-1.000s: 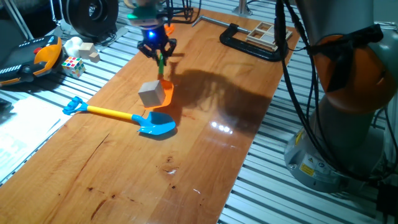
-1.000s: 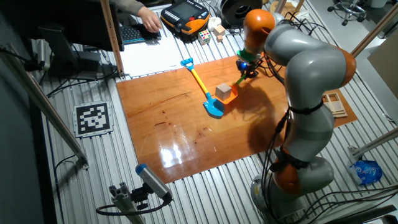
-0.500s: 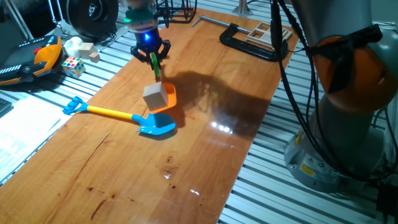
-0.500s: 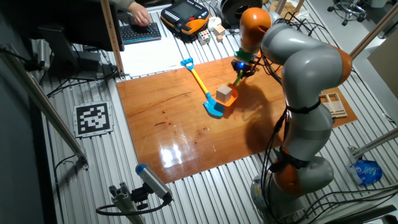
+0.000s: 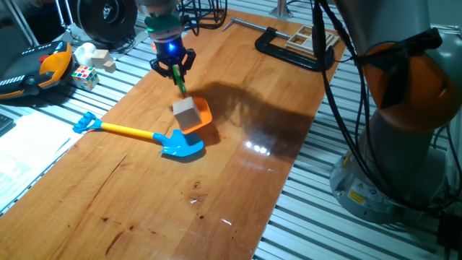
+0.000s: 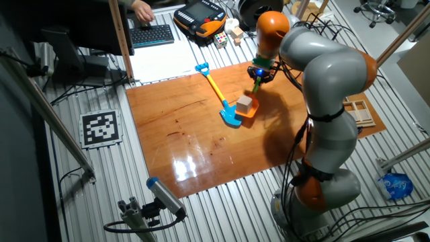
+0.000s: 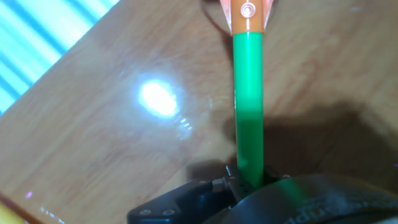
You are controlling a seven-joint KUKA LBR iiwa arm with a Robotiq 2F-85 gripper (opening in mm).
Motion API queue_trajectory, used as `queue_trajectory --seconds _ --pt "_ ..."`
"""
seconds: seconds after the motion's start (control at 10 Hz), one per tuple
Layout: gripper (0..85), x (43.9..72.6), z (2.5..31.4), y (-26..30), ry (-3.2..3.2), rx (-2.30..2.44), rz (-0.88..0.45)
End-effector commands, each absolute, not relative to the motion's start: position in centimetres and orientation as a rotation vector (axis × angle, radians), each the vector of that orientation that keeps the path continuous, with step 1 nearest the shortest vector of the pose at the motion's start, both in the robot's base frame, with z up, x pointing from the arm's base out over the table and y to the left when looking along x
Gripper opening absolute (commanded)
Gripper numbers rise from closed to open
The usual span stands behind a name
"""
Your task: Use a shovel to scoop up an object
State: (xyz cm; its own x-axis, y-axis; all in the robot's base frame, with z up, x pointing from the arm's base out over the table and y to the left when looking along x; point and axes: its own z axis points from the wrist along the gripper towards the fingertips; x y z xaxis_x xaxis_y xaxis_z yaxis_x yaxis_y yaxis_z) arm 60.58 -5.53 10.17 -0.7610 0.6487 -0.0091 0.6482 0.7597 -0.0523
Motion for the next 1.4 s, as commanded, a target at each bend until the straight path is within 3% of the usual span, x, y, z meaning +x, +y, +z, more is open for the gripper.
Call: queue_trajectory --seconds 0.0,0.6,1.3 --pt "0.0 60.7 10.0 -5.3 -3.146 -0.028 0.082" --pt "0.0 61.2 8.8 -4.9 -3.112 0.492 0.175" --pt "0.0 60.8 6.3 -5.1 -3.086 0.561 0.092"
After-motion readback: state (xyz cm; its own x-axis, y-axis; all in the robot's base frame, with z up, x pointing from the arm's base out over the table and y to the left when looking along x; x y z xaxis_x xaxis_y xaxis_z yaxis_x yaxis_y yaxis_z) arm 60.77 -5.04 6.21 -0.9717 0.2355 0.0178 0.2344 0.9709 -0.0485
